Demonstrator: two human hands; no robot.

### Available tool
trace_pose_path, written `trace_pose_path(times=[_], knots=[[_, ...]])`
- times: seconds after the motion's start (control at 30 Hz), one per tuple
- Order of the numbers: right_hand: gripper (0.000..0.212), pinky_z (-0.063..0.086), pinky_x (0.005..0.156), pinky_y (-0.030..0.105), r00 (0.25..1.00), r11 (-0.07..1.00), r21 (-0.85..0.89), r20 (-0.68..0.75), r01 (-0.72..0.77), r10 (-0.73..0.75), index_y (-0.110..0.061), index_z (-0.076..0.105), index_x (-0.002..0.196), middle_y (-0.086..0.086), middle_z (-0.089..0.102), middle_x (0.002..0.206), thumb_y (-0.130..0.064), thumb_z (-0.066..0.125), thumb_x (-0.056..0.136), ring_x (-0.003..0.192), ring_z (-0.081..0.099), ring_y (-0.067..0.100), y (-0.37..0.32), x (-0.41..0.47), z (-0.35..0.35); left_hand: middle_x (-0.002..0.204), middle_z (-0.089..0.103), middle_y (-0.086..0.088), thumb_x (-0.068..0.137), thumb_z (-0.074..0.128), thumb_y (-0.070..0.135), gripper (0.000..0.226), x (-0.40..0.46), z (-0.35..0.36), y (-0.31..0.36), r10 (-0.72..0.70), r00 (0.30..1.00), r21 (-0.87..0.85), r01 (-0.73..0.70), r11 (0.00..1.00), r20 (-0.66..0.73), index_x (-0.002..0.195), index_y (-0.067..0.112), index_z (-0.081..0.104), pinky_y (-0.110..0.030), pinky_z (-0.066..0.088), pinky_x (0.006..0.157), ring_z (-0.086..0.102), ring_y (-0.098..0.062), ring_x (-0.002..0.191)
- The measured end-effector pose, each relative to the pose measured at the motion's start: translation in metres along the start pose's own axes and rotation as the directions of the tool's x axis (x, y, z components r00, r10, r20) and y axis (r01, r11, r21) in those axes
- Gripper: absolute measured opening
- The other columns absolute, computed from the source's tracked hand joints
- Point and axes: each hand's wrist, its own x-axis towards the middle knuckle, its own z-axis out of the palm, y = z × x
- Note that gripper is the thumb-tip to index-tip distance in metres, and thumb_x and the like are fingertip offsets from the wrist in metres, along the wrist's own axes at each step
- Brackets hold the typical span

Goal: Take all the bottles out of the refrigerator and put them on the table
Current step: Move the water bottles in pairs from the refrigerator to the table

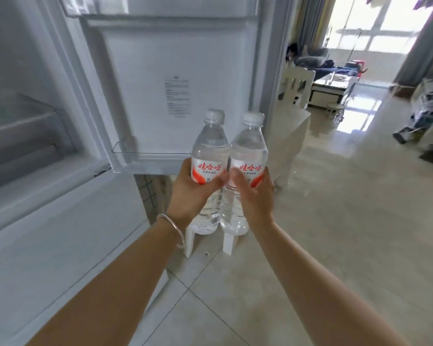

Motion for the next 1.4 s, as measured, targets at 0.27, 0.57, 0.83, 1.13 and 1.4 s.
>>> trace_pose_path(times=[0.27,0.57,0.83,1.13,1.4], knots=[[0.027,0.05,0.064,0.015,0.999,0.997,-0.071,-0.049,-0.023,0.02,-0.034,0.054,0.085,-0.011,0.066,0.083,-0.028,0.078,0.073,0.073,0.065,-0.001,0.036,0.06,-0.173,0.104,0.072,-0.001,0.055,0.083,0.045,0.072,-0.008,0.183,-0.004,-0.054,0.996,-0.072,0.058,0.996,0.065,0.116,0.019,0.056,-0.043,0.058,0.085,0.071,-0.016,0.093],[0.029,0.05,0.062,0.013,0.995,0.99,-0.094,-0.021,-0.102,0.101,-0.032,0.054,0.078,-0.013,0.065,0.075,-0.046,0.07,0.058,0.07,0.063,0.002,0.089,0.158,-0.217,0.103,0.073,-0.001,0.061,0.083,0.043,0.065,0.067,0.269,-0.033,-0.127,0.992,-0.018,0.128,0.992,0.023,0.116,0.019,0.056,-0.037,0.059,0.082,0.071,-0.018,0.092],[0.041,0.053,0.068,0.03,0.987,0.98,-0.125,-0.006,-0.157,0.158,-0.028,0.055,0.075,-0.007,0.066,0.074,-0.057,0.07,0.051,0.073,0.065,0.017,0.138,0.29,-0.199,0.098,0.073,-0.003,0.052,0.08,0.053,0.068,0.197,0.309,-0.06,-0.189,0.98,-0.014,0.189,0.982,-0.054,0.107,0.019,0.059,-0.048,0.057,0.083,0.072,-0.021,0.087],[0.044,0.055,0.071,0.032,0.978,0.981,-0.088,0.106,-0.172,0.181,-0.029,0.058,0.08,-0.009,0.068,0.077,-0.059,0.07,0.05,0.074,0.067,0.009,0.189,0.433,-0.172,0.092,0.074,0.003,0.051,0.079,0.059,0.064,0.321,0.352,-0.083,-0.24,0.956,-0.021,0.24,0.971,-0.17,0.102,0.025,0.062,-0.047,0.058,0.08,0.072,-0.016,0.085],[0.064,0.055,0.073,0.056,0.888,0.971,-0.089,0.394,-0.22,0.238,-0.018,0.059,0.091,0.011,0.07,0.09,-0.064,0.077,0.05,0.085,0.069,0.033,0.247,0.575,-0.117,0.097,0.074,-0.002,0.052,0.079,0.058,0.068,0.447,0.373,-0.13,-0.26,0.901,-0.097,0.241,0.966,-0.348,0.108,0.022,0.062,-0.045,0.059,0.079,0.072,-0.022,0.088]])
